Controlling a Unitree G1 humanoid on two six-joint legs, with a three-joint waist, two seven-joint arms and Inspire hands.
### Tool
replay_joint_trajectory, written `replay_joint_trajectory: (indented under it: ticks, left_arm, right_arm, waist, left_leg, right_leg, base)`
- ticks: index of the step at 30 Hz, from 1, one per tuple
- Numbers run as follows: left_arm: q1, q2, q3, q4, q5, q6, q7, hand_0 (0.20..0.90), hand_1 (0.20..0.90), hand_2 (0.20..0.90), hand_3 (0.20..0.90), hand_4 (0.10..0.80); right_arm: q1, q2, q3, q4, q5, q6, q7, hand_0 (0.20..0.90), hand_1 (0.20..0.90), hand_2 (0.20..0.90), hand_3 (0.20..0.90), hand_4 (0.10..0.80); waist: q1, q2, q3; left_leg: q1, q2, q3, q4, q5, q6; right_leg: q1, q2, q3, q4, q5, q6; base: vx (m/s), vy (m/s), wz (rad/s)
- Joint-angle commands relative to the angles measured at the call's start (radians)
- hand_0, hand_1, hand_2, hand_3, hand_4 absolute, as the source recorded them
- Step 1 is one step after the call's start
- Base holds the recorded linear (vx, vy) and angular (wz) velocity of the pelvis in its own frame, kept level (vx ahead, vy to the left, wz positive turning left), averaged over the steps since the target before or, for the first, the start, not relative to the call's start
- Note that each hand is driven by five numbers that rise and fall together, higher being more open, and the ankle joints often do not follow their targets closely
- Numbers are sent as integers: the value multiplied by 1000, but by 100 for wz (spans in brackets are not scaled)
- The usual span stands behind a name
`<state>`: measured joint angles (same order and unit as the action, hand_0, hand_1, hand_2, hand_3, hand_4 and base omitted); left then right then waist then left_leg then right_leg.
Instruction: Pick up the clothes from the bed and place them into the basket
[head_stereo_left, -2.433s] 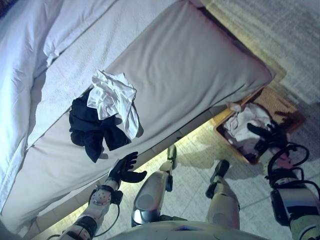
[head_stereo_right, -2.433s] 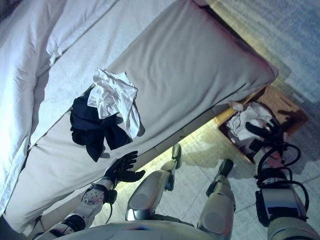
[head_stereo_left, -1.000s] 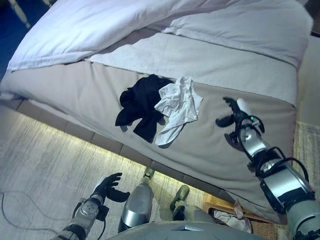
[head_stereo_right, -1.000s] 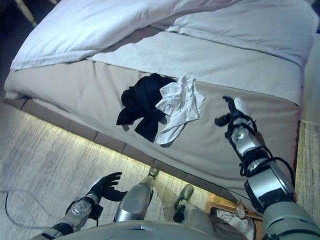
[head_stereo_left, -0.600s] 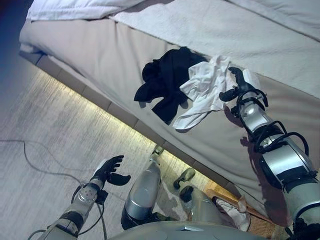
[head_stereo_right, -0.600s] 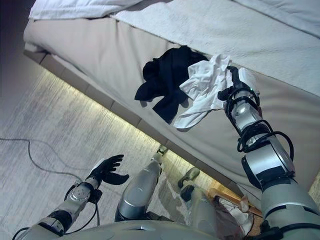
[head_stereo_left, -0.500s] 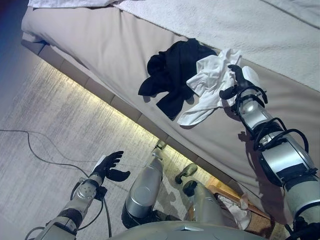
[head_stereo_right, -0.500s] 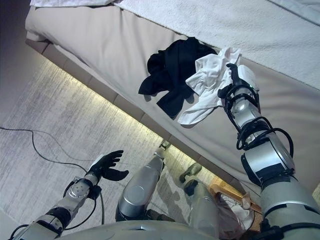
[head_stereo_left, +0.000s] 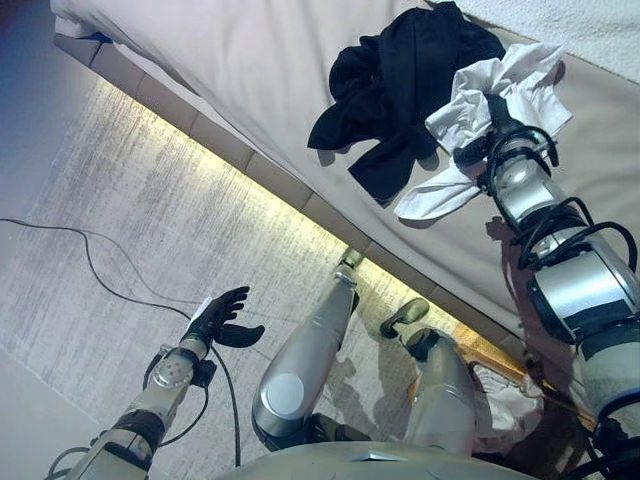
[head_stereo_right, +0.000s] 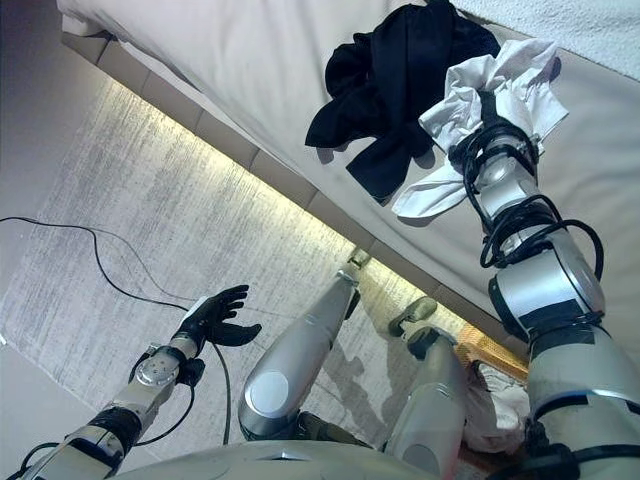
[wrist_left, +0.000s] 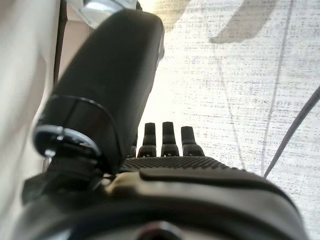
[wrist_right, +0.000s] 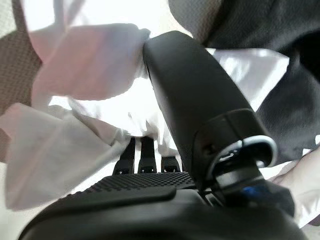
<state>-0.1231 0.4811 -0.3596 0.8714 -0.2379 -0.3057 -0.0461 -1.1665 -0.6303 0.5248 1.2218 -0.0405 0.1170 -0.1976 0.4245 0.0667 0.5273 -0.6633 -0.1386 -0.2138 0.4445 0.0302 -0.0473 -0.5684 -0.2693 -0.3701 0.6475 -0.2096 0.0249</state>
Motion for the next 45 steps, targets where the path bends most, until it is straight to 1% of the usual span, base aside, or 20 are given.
replay_joint_trajectory:
  ticks: [1, 5, 8, 9, 10, 12, 15, 16, 18, 19, 22, 25, 29, 31, 38, 40, 41, 42, 43, 45]
  left_arm:
    - [58, 48, 8, -9, -31, -6, 4, 900, 900, 900, 900, 800]
    - [61, 57, -1, -39, -30, -16, 1, 900, 900, 900, 900, 800]
    - [61, 68, -16, -73, -33, -5, 18, 900, 900, 900, 900, 800]
    - [64, 72, -19, -80, -31, -4, 23, 900, 900, 900, 900, 800]
    - [65, 73, -21, -82, -26, -3, 24, 900, 900, 900, 900, 800]
    - [65, 80, -23, -86, -6, -5, 30, 900, 900, 900, 900, 800]
    - [69, 81, -21, -79, 16, -4, 44, 900, 900, 900, 900, 800]
    - [67, 76, -26, -72, 29, -6, 47, 900, 900, 900, 900, 800]
    - [67, 72, -30, -66, 32, -11, 50, 900, 900, 900, 900, 800]
    - [69, 65, -33, -62, 40, -9, 50, 900, 900, 900, 900, 800]
    - [82, 43, -48, -40, 52, -17, 69, 900, 900, 900, 900, 800]
    - [96, 9, -56, -3, 77, -35, 91, 900, 900, 900, 900, 800]
    - [114, -37, -59, 56, 119, -64, 105, 900, 900, 900, 900, 800]
    - [130, -54, -50, 69, 135, -59, 110, 900, 900, 900, 900, 800]
    - [162, -99, -35, 129, 196, -69, 135, 900, 900, 900, 900, 800]
    - [169, -107, -24, 134, 201, -68, 140, 900, 900, 900, 900, 800]
    - [171, -114, -17, 134, 206, -58, 141, 900, 900, 900, 900, 800]
    - [172, -116, -16, 133, 208, -55, 142, 900, 900, 900, 900, 800]
    - [170, -126, -9, 130, 208, -37, 143, 900, 900, 900, 900, 800]
    - [164, -146, 3, 134, 208, -29, 147, 900, 900, 900, 900, 800]
  right_arm:
    - [67, -29, 19, 29, 56, 30, 63, 300, 300, 300, 200, 100]
    - [87, -46, -34, 46, 101, 3, 36, 300, 300, 300, 200, 100]
    - [101, -58, -73, 46, 164, -20, -12, 300, 300, 300, 200, 100]
    - [109, -65, -98, 46, 262, -28, -12, 300, 300, 300, 200, 100]
    - [117, -65, -131, 50, 317, -35, -1, 300, 300, 300, 200, 100]
    - [149, -58, -205, 50, 430, -81, -9, 300, 300, 300, 200, 100]
    - [193, -56, -286, 40, 528, -131, -7, 300, 300, 300, 200, 100]
    - [208, -54, -331, 28, 608, -154, -7, 300, 300, 300, 200, 100]
    - [218, -53, -349, 23, 641, -171, -6, 300, 300, 300, 200, 100]
    - [235, -45, -382, 12, 687, -201, 5, 300, 300, 300, 200, 100]
    - [289, -20, -454, -35, 809, -307, 12, 300, 300, 300, 200, 100]
    - [338, 5, -519, -110, 913, -381, 35, 300, 300, 300, 200, 100]
    - [412, 30, -558, -205, 945, -438, 69, 300, 300, 300, 200, 100]
    - [477, 43, -573, -303, 971, -451, 79, 300, 300, 300, 200, 100]
    - [724, 146, -603, -619, 906, -559, 26, 300, 300, 300, 200, 100]
    - [789, 166, -617, -694, 904, -569, 29, 300, 300, 300, 200, 100]
    - [857, 189, -636, -759, 902, -582, 30, 300, 300, 300, 200, 100]
    - [870, 194, -640, -772, 903, -586, 29, 300, 300, 300, 200, 100]
    - [924, 218, -655, -821, 912, -616, 22, 300, 300, 300, 200, 100]
    - [974, 246, -668, -870, 916, -644, 9, 300, 300, 300, 200, 100]
  waist:
    - [0, 40, -8]
    - [-9, 42, -10]
    - [-17, 37, -14]
    - [-21, 34, -19]
    - [-24, 31, -23]
    - [-29, 17, -35]
    - [-36, -2, -50]
    - [-44, -10, -62]
    - [-48, -12, -68]
    - [-54, -14, -80]
    - [-74, -27, -117]
    - [-98, -38, -160]
    - [-131, -42, -224]
    - [-157, -47, -262]
    - [-260, -68, -359]
    - [-283, -72, -378]
    - [-307, -75, -397]
    - [-311, -76, -401]
    - [-333, -82, -416]
    - [-354, -95, -420]
  left_leg:
    - [-44, -6, 85, 89, -69, 99]
    - [-7, -3, 82, 58, -63, 90]
    - [24, 0, 76, 34, -63, 83]
    - [40, 4, 75, 24, -65, 78]
    - [51, 5, 74, 19, -67, 75]
    - [80, 8, 71, 2, -73, 70]
    - [116, 18, 64, -22, -76, 65]
    - [139, 25, 61, -41, -75, 61]
    - [152, 28, 61, -53, -74, 59]
    - [168, 36, 67, -87, -36, 57]
    - [234, 56, 78, -158, -23, 43]
    - [305, 84, 98, -244, -6, 28]
    - [401, 106, 121, -362, 29, 16]
    - [449, 117, 135, -414, 40, 13]
    - [570, 145, 183, -507, 47, 12]
    - [593, 150, 199, -514, 42, 12]
    - [614, 157, 211, -514, 36, 11]
    - [618, 159, 214, -513, 34, 11]
    - [633, 165, 227, -497, 21, 11]
    - [627, 173, 241, -429, -3, 3]
  right_leg:
    - [18, 28, 5, -25, 76, 19]
    - [67, 42, 4, -78, 88, 22]
    - [110, 56, 4, -130, 102, 25]
    - [133, 62, 3, -154, 107, 25]
    - [150, 67, 3, -171, 110, 24]
    - [194, 80, 5, -216, 118, 25]
    - [246, 91, 6, -269, 131, 27]
    - [273, 100, 11, -300, 137, 26]
    - [286, 104, 13, -314, 141, 25]
    - [305, 109, 3, -351, 168, 17]
    - [368, 124, 11, -424, 180, 22]
    - [427, 138, 26, -491, 184, 23]
    - [492, 150, 49, -568, 200, 29]
    - [515, 155, 68, -598, 212, 33]
    - [561, 179, 131, -663, 243, 37]
    - [572, 182, 143, -677, 250, 40]
    - [580, 188, 159, -682, 253, 38]
    - [582, 189, 163, -683, 253, 38]
    - [587, 192, 180, -686, 255, 34]
    - [595, 191, 193, -683, 258, 26]
  base:
    - [15, -27, 12]
    - [15, -41, 9]
    - [19, -89, -8]
    - [21, -91, 20]
    - [27, -123, 40]
    - [38, -145, 0]
    - [28, -138, -29]
    - [6, -92, 12]
    - [-46, -37, -16]
    - [-93, 1, -21]
    - [-19, -31, -8]
    - [2, -14, -19]
    - [5, 21, -21]
    - [12, 25, -17]
    - [1, -13, -18]
    - [9, -26, -25]
    - [6, -17, -30]
    - [-10, -31, -32]
    - [-35, -28, -26]
    - [-60, -26, -34]
